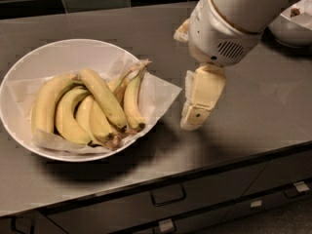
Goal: Pick banana from white bowl
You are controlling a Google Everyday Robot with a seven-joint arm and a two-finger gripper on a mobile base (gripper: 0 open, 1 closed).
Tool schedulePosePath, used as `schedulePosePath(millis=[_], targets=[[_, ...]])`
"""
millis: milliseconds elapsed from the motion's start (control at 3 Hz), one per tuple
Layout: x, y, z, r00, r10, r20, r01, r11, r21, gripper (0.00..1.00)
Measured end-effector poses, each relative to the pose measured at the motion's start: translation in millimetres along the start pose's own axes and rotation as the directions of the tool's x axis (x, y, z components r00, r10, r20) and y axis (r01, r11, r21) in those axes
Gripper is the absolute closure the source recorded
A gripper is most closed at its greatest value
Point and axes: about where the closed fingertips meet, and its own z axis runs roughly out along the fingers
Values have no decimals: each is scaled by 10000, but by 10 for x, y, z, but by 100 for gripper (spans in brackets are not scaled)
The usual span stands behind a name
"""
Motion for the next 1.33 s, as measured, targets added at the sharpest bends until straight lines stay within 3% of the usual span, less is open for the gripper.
schedulePosePath(millis=[333,667,1000,1333], targets=[[0,0,0,10000,0,0,0,10000,0,0],[-165,28,86,9993,250,283,-250,9997,22,0],[-215,65,336,9880,1314,818,-1325,9911,88,0],[-273,-9,677,9721,2045,1148,-2026,9789,-280,0]])
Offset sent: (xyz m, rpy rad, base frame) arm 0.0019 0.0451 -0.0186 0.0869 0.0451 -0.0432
